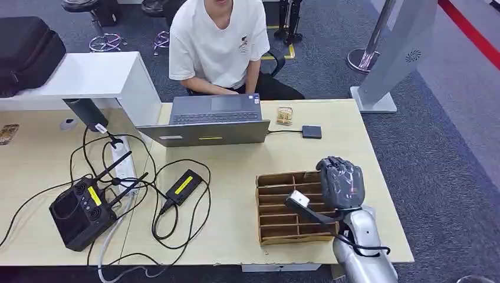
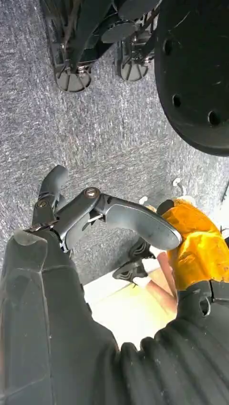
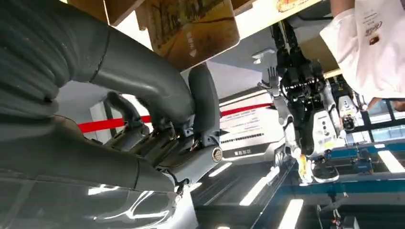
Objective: Pass the card to the sensor for recognition and then transmit it.
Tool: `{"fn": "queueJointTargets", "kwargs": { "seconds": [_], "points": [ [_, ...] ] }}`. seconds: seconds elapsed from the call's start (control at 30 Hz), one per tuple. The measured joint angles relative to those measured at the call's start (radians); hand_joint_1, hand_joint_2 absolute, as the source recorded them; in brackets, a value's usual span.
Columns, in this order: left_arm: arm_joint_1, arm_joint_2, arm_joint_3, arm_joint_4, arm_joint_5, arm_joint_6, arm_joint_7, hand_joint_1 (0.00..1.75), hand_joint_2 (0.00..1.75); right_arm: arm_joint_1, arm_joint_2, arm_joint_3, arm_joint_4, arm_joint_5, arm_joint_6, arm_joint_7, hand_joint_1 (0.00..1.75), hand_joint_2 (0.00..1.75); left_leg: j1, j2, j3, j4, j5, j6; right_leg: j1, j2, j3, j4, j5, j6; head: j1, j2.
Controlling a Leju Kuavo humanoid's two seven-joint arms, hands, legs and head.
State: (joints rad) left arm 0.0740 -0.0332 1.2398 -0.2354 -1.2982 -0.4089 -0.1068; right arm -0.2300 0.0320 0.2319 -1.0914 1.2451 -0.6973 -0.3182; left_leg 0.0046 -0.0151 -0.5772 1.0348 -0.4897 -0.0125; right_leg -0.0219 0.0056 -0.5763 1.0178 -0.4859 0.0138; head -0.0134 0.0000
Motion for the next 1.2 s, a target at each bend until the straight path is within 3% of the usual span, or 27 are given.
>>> {"fn": "queueJointTargets", "kwargs": {
  "seconds": [0.7, 0.8, 0.9, 1.07, 1.2],
  "points": [
    [0.007, -0.014, 0.019, -0.024, 0.000, -0.004, 0.000, 0.00, 1.75, -0.012, 0.001, 0.000, 0.016, -0.010, -0.002, -0.004, 1.75, 1.75, 0.000, 0.000, 0.000, 0.000, 0.000, 0.000, 0.000, 0.000, 0.000, 0.000, 0.000, 0.000, 0.000, 0.000],
    [0.008, -0.021, 0.027, -0.040, -0.011, -0.029, 0.000, 0.00, 1.75, -0.012, 0.002, 0.000, 0.015, -0.010, -0.002, -0.020, 1.75, 1.75, 0.000, 0.000, 0.000, 0.000, 0.000, 0.000, 0.000, 0.000, 0.000, 0.000, 0.000, 0.000, 0.000, 0.000],
    [0.009, -0.034, 0.045, -0.069, -0.036, -0.056, 0.000, 0.00, 1.75, 0.004, 0.018, -0.022, -0.020, -0.006, -0.002, -0.093, 1.75, 1.75, 0.000, 0.000, 0.000, 0.000, 0.000, 0.000, 0.000, 0.000, 0.000, 0.000, 0.000, 0.000, 0.000, 0.000],
    [0.010, -0.058, 0.085, -0.116, -0.088, -0.081, -0.006, 0.00, 1.75, 0.046, 0.103, -0.125, -0.150, -0.015, -0.003, -0.262, 1.75, 1.75, 0.000, 0.000, 0.000, 0.000, 0.000, 0.000, 0.000, 0.000, -0.001, 0.000, 0.000, 0.000, 0.000, 0.000],
    [0.009, -0.068, 0.109, -0.135, -0.111, -0.086, -0.010, 0.00, 1.75, 0.067, 0.151, -0.181, -0.222, -0.032, -0.002, -0.316, 1.75, 1.75, 0.000, 0.000, 0.000, 0.000, 0.000, 0.000, 0.000, 0.000, -0.001, 0.000, -0.001, -0.001, 0.000, 0.000]
  ]
}}
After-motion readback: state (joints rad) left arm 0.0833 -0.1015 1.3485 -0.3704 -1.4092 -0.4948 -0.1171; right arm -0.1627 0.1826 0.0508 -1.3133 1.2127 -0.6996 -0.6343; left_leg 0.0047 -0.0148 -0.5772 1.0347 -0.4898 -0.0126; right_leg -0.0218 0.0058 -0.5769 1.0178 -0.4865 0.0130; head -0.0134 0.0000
